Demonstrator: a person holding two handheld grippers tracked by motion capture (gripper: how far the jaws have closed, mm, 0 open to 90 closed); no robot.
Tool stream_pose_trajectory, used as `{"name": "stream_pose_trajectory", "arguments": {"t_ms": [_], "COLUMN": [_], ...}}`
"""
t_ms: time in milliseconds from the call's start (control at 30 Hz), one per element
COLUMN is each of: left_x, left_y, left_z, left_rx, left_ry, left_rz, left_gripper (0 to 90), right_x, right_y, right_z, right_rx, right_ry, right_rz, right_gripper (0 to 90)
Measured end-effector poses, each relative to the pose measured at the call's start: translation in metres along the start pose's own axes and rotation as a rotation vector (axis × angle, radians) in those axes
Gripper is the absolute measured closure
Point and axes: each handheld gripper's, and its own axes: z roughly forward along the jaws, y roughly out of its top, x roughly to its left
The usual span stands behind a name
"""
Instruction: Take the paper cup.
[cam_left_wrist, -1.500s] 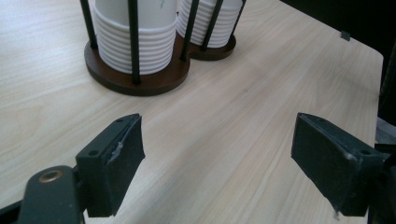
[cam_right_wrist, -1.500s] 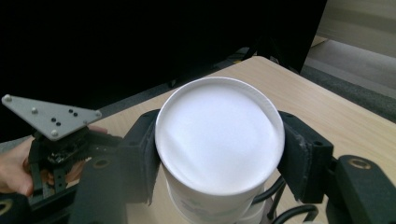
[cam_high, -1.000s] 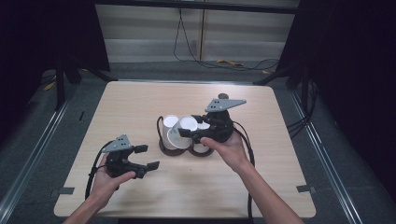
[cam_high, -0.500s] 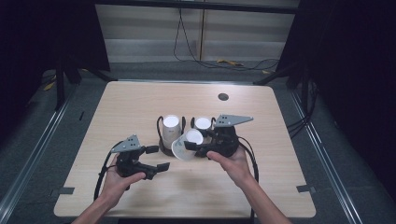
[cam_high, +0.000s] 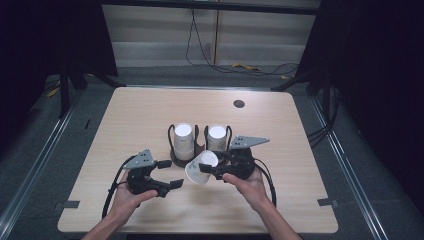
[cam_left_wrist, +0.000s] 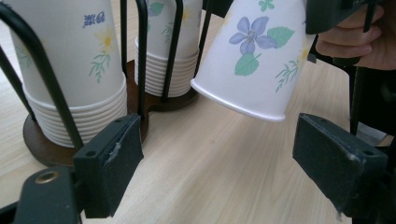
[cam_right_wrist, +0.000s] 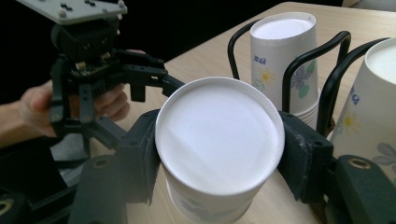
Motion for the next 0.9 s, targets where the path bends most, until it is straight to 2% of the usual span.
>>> {"name": "stream_pose_trajectory", "arguments": {"t_ms": [67,267,700,800,900], "left_x": [-0.003,-0.006,-0.006,-0.007,-0.008], "left_y": [0.002,0.000,-0.002,-0.002,-0.003], "left_z": [-0.001,0.002,0.004,0.006,0.007], "left_rx": [-0.013,0.002,0.000,0.000,-0.005], "left_ry": [-0.017,-0.032,-0.043,-0.068,-0.078], "left_rz": [0.020,0.028,0.027,0.036,0.042], "left_gripper": [15.7,15.7,15.7,15.6,15.7], "right_x": [0.000,0.001,0.004,0.003,0.003], "right_y": [-0.006,-0.014,-0.016,-0.017,-0.017], "right_z": [0.001,0.006,0.013,0.014,0.015], "right_rx": [0.004,0.006,-0.007,-0.022,-0.024], "right_ry": [0.001,0.012,0.049,0.085,0.090], "right_rz": [0.004,0.019,0.016,0.048,0.057], "right_gripper": [37.8,37.8,37.8,37.8,37.8]}}
